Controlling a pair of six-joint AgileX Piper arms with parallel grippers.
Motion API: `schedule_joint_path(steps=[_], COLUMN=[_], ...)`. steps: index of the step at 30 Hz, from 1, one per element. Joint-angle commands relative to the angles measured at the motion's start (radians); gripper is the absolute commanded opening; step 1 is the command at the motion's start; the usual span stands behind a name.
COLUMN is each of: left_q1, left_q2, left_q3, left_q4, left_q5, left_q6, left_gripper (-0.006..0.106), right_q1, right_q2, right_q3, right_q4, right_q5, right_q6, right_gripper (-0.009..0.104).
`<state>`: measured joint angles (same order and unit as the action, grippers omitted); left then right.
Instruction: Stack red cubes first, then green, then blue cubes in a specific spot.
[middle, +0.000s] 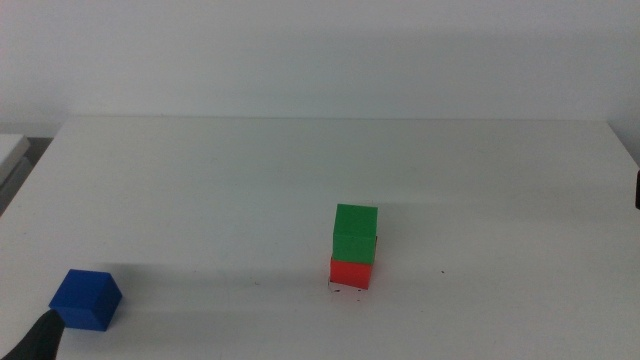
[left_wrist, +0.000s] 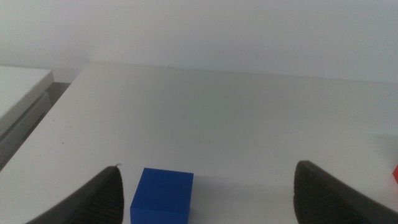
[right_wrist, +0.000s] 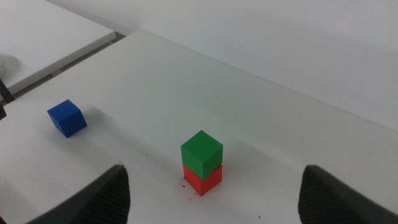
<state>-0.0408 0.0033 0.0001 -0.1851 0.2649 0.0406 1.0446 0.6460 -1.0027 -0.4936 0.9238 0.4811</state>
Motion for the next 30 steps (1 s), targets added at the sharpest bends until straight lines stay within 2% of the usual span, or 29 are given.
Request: schedule_joint_path(steps=[1,3,6,11,16,20,30], left_q1=[0.005,0.032,0.118,0.214,0.22,0.22,0.22], left_q2=[-0.003,0.067,0.311,0.684,1.016,1.163,1.422], left_q3=[0.0,-0.085,-0.324,-0.735,-0.91,-0.91,-0.91], left_q4=[0.004,0.002,0.004,-0.018,-0.023,-0.089,-0.079], left_q5=[0.006,0.065,0.271,0.72,0.956,0.814,0.692], left_q6=[-0.003,-0.003,0.003,0.083,0.133,0.353,0.431], left_gripper=[0.094,0.094,0.094,0.094,0.094,0.094,0.094], right_q1=[0.002,0.002,0.002,0.002,0.002,0.002,0.002], right_q2=[-0.001,-0.001,-0.001,-0.001,-0.001,-0.001,-0.001], right_q3=[0.006,0.006,0.006,0.006,0.006,0.006,0.006], right_q4=[-0.004,-0.004,-0.004,-0.004,-0.004,-0.004,-0.004], right_q5=[-0.005,-0.005,-0.005,-0.005,-0.005,-0.005,-0.005], right_q6=[-0.003,-0.003,-0.003,-0.003,-0.003,-0.003,-0.003], right_gripper=[0.086,0.086,0.086,0.086,0.086,0.086,0.086])
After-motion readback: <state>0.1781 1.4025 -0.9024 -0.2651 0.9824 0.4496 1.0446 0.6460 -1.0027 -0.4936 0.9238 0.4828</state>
